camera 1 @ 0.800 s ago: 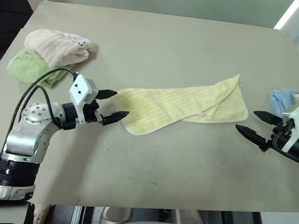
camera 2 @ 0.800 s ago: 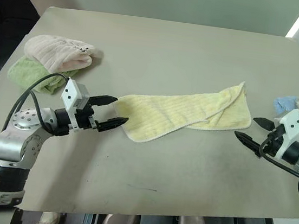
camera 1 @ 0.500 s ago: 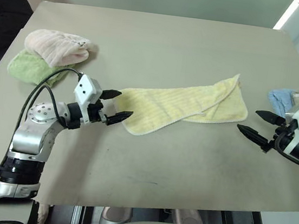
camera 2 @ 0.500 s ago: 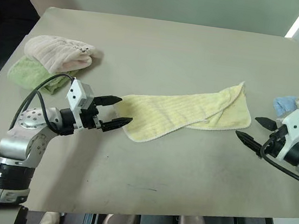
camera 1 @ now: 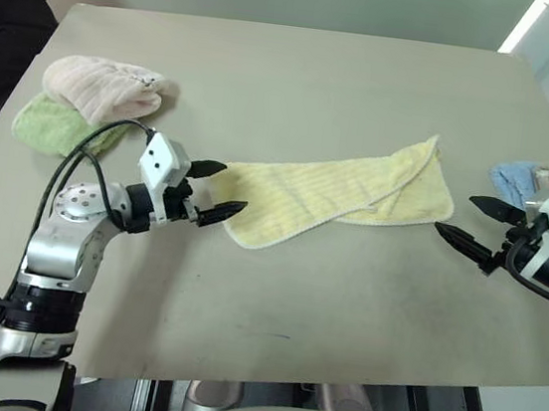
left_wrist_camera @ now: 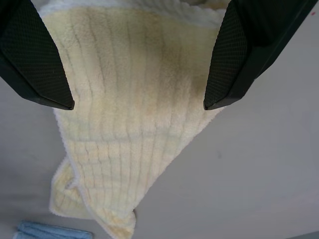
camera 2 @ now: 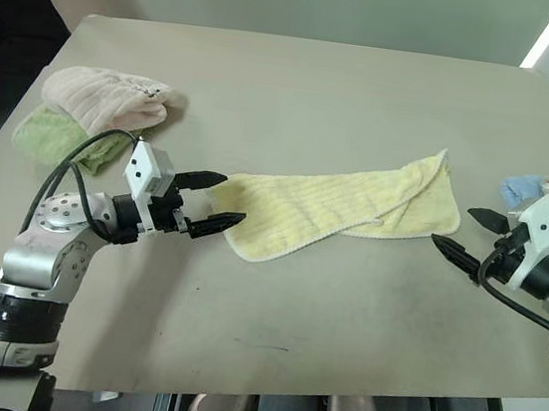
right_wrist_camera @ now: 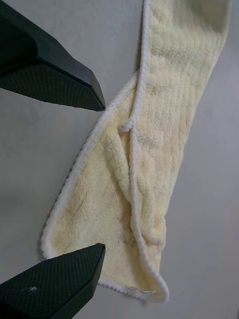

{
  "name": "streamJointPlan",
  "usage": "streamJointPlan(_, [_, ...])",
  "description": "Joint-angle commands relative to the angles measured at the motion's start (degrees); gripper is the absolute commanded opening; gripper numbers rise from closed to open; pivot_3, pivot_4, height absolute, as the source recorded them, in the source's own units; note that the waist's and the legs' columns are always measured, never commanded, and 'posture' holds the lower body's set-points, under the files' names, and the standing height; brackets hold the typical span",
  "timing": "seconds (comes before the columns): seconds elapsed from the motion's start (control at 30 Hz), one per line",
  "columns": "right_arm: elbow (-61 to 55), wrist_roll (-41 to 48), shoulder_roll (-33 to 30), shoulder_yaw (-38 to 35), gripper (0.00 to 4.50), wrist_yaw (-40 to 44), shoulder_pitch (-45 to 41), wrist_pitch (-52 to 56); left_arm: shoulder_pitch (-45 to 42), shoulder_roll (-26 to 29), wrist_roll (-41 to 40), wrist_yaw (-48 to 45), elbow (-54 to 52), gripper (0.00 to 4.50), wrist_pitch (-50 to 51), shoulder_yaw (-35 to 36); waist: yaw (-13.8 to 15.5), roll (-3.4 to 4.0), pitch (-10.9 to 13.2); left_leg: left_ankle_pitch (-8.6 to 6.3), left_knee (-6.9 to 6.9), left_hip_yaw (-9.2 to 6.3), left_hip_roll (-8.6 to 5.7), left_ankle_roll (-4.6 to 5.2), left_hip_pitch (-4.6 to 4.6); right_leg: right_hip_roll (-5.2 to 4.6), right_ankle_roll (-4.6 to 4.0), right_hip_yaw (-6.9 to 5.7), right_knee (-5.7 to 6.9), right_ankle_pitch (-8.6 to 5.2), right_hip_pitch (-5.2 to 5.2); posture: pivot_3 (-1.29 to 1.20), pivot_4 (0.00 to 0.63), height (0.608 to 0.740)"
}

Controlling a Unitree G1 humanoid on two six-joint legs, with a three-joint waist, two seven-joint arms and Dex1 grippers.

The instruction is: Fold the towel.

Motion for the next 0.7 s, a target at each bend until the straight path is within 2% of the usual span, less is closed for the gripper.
streamJointPlan(0.03, [-1.0, 0.9, 0.3, -0.2, 4.5, -0.8, -0.8, -0.1, -0.3, 0.4, 0.2, -0.6, -0.7, 4.47, -1.3, -0.1, 0.0, 0.0, 0.0, 0.0, 0.01, 0.0, 0.0, 0.0, 0.02, 0.0, 0.01, 0.0, 0.0, -0.01, 0.0, 0.0, 0.15, 0.74])
streamJointPlan(0.33, [-1.7, 1.0, 0.0, 0.1, 4.5, 0.4, 0.2, -0.7, 2.6, 2.6, -0.6, -1.6, -5.7, 4.47, 0.1, 0.2, -0.1, 0.0, 0.0, -0.05, 0.02, 0.02, 0.0, 0.09, 0.19, 0.0, 0.03, 0.01, -0.01, -0.02, -0.03, 0.0, 0.15, 0.74])
streamJointPlan(0.43, [-2.0, 1.0, -0.1, 0.9, 4.5, 0.5, -0.2, -0.3, 2.1, 5.4, 0.1, -6.2, -5.6, 4.47, -1.8, -1.5, -0.1, 0.0, 0.0, -0.06, 0.01, 0.01, 0.0, 0.1, 0.21, 0.0, 0.03, 0.02, -0.01, -0.02, -0.03, 0.0, 0.15, 0.74])
streamJointPlan(0.57, [-1.4, 0.9, -0.4, 1.2, 4.5, 0.6, -0.8, -0.5, -1.5, 10.2, 1.8, -17.4, -4.3, 4.47, -5.2, -7.5, 0.0, 0.0, 0.0, -0.07, 0.01, -0.02, -0.01, 0.12, 0.24, 0.0, 0.02, 0.04, 0.0, -0.01, -0.02, 0.0, 0.15, 0.74])
streamJointPlan(0.7, [-1.5, 0.8, 0.0, 1.7, 4.5, 0.2, -0.9, -0.6, -7.2, 10.9, 7.0, -24.2, -0.5, 4.47, -10.4, -15.2, 0.1, 0.0, 0.0, -0.09, 0.02, -0.05, -0.02, 0.16, 0.21, -0.05, 0.01, 0.05, -0.02, -0.01, -0.02, 0.0, 0.15, 0.74])
